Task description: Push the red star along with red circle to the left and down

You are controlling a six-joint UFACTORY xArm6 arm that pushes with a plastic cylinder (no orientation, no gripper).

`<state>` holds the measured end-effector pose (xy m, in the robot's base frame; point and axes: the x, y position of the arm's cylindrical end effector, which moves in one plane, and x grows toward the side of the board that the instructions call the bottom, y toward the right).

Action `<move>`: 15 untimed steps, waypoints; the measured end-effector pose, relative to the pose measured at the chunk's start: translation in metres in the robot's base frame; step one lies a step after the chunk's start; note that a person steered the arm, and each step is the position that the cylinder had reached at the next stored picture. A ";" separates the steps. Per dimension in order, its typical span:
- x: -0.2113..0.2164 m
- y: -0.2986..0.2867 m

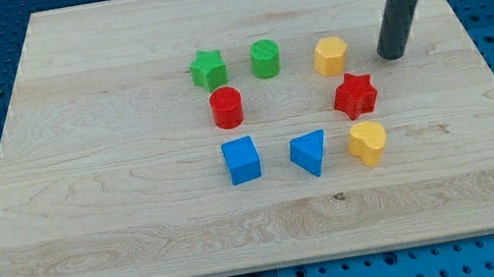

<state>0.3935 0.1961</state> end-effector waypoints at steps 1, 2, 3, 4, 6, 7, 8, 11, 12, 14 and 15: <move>0.000 0.000; 0.002 0.001; 0.019 0.014; 0.050 0.024; 0.083 0.000; 0.092 -0.039; 0.092 -0.053; 0.085 -0.033; 0.077 -0.033; 0.071 -0.042; 0.056 -0.021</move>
<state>0.4493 0.1754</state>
